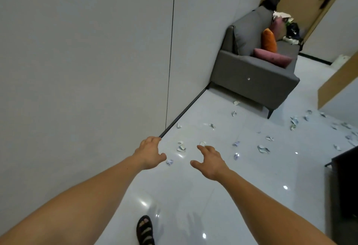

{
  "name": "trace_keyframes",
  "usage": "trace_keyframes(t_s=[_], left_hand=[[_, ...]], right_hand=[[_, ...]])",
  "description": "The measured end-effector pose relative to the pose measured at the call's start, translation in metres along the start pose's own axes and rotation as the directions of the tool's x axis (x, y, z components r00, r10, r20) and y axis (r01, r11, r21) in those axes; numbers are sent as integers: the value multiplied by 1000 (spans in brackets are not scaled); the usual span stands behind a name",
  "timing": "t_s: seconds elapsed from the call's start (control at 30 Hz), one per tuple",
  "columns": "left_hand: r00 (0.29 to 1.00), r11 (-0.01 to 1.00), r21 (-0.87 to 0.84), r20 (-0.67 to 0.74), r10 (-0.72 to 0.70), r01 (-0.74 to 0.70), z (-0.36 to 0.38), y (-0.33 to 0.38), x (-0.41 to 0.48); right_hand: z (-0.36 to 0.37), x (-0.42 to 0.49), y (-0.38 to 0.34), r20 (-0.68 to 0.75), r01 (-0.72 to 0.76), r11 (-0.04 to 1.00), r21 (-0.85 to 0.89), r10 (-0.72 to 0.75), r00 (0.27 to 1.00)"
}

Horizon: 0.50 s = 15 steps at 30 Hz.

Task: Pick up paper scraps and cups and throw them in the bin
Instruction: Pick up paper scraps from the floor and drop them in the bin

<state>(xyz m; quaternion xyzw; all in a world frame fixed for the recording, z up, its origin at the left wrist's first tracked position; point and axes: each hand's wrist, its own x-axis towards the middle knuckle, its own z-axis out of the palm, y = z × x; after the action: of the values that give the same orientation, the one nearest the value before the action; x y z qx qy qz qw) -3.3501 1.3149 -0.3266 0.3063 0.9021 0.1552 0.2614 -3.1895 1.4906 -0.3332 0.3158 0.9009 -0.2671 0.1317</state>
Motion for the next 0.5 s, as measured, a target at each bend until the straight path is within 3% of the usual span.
trace_keyframes(t_s=[0.5], left_hand=[[992, 1000, -4, 129, -6, 7, -57, -5, 196]], right_hand=[[-48, 188, -23, 53, -20, 1000, -18, 21, 998]])
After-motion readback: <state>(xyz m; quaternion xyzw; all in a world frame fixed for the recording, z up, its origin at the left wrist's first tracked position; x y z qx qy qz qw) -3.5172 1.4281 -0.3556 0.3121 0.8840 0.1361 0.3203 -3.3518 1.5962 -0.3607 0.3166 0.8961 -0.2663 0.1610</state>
